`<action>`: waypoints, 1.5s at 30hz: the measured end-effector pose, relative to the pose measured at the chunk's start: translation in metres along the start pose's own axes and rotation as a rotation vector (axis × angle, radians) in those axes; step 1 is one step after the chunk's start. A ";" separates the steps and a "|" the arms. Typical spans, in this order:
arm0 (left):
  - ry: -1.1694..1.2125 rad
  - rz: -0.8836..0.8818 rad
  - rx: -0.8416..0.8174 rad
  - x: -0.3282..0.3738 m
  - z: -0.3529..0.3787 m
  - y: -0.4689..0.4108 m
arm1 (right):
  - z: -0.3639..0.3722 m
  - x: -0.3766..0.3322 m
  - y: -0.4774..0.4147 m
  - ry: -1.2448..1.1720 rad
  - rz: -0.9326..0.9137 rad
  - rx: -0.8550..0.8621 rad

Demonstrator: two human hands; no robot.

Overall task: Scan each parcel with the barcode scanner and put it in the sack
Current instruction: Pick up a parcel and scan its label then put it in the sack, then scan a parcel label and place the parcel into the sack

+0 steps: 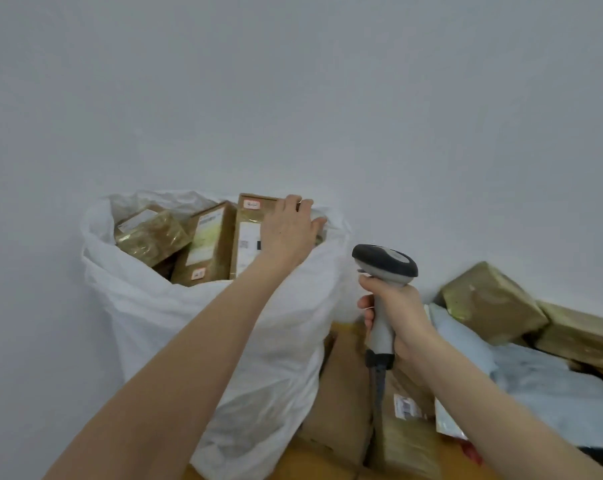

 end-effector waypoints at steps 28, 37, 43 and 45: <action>0.388 0.236 -1.197 0.575 0.126 0.457 | -0.624 0.151 0.090 -0.090 0.419 0.777; 0.190 0.084 -1.107 0.550 0.170 0.462 | -0.676 0.204 0.075 -0.092 0.452 0.892; 0.138 -0.021 -1.051 0.553 0.181 0.458 | -0.661 0.231 0.064 -0.111 0.497 0.829; 0.175 -0.085 -1.039 0.551 0.180 0.454 | -0.657 0.233 0.061 -0.155 0.507 0.811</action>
Point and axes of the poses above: each hand's wrist, its own y-axis away from the middle knuckle, its own z-axis out of the palm, x = y × z, the point moved 8 cm from there along -y, towards the middle knuckle, and after that the axes turned 15 degrees about x, right-handed, at the moved point
